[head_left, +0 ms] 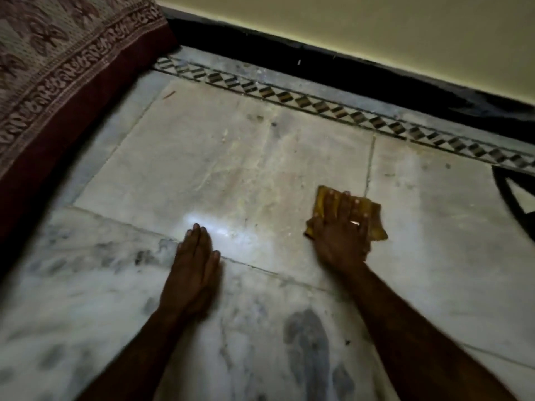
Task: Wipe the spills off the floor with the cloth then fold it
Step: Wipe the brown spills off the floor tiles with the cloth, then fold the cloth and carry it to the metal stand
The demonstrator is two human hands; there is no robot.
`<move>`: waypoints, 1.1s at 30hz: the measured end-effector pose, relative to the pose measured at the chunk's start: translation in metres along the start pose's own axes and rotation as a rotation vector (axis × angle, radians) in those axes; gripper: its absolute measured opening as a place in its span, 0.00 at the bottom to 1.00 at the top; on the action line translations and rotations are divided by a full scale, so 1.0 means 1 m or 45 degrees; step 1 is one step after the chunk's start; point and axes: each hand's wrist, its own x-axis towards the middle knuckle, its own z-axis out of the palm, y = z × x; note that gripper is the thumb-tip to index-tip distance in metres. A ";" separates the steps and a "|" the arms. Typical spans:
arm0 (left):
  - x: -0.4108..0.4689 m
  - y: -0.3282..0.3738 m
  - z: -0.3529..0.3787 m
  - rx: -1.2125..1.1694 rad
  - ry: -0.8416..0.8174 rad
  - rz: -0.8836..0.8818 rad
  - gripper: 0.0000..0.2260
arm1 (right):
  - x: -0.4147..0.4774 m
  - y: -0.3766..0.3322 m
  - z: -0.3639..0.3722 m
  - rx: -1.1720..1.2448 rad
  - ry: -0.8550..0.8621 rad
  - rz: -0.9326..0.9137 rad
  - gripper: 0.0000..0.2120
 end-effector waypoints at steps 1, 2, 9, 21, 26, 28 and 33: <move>-0.003 -0.002 -0.006 -0.082 -0.009 -0.018 0.33 | -0.007 -0.029 0.001 0.056 0.003 -0.054 0.32; -0.004 -0.002 -0.008 -0.177 -0.005 -0.037 0.32 | -0.015 -0.055 0.001 0.080 0.008 -0.166 0.31; -0.022 0.005 -0.018 -0.578 0.164 -0.265 0.24 | -0.102 -0.165 0.012 0.116 -0.081 -1.025 0.32; -0.027 0.057 0.031 -0.304 -0.031 -0.175 0.30 | -0.106 -0.058 0.005 0.127 0.002 -0.829 0.35; -0.022 0.088 0.015 -0.815 0.006 -0.274 0.17 | -0.085 -0.068 -0.014 0.499 -0.067 -0.665 0.25; -0.015 0.098 0.003 -1.057 -0.048 -0.357 0.13 | -0.077 -0.072 -0.042 0.904 -0.249 -0.456 0.19; -0.003 0.121 -0.021 -1.575 -0.148 -0.416 0.26 | -0.058 -0.071 -0.089 1.473 -0.576 -0.147 0.12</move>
